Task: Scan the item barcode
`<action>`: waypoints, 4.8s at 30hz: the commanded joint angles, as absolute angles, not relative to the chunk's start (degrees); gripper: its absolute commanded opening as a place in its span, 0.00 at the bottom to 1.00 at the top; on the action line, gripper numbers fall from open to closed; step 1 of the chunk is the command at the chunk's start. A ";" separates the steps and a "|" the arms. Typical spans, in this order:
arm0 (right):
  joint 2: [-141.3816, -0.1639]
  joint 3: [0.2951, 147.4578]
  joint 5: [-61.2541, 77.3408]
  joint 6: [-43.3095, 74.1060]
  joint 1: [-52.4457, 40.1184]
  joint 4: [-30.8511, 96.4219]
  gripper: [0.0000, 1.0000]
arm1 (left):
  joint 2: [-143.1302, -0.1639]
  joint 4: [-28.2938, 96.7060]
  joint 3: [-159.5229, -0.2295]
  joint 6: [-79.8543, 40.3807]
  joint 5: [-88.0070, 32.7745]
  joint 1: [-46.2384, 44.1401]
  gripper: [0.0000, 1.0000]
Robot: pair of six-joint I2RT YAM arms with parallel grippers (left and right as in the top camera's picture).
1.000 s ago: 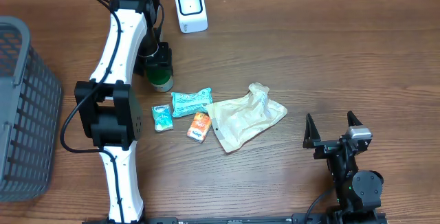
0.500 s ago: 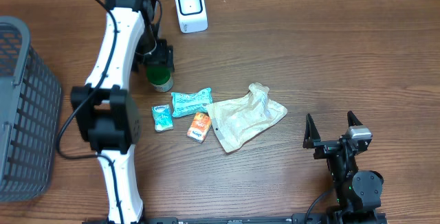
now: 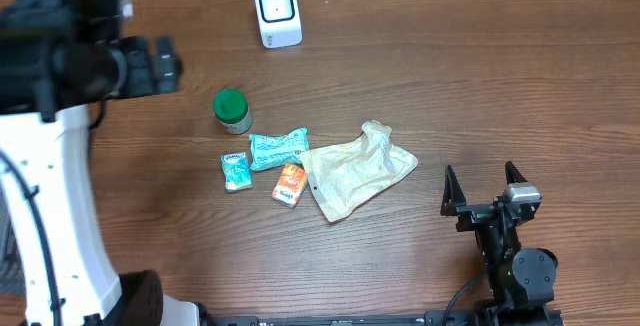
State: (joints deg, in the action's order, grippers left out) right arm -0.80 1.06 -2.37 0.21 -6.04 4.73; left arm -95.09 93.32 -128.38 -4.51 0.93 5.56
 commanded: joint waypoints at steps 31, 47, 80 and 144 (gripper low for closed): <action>-0.40 0.49 -2.90 0.14 -5.87 4.54 1.00 | -98.19 96.33 -124.73 1.74 -16.34 13.74 1.00; -0.40 0.49 -2.70 0.14 -5.87 4.51 1.00 | -98.21 93.19 -120.36 1.74 -16.56 1.32 1.00; -36.40 51.90 17.21 3.29 -5.87 39.86 1.00 | -108.99 84.36 -120.36 -3.22 -18.06 -19.49 1.00; -64.64 59.59 28.32 10.22 12.29 59.92 0.82 | -134.13 78.63 -119.92 6.00 -25.19 -25.91 0.70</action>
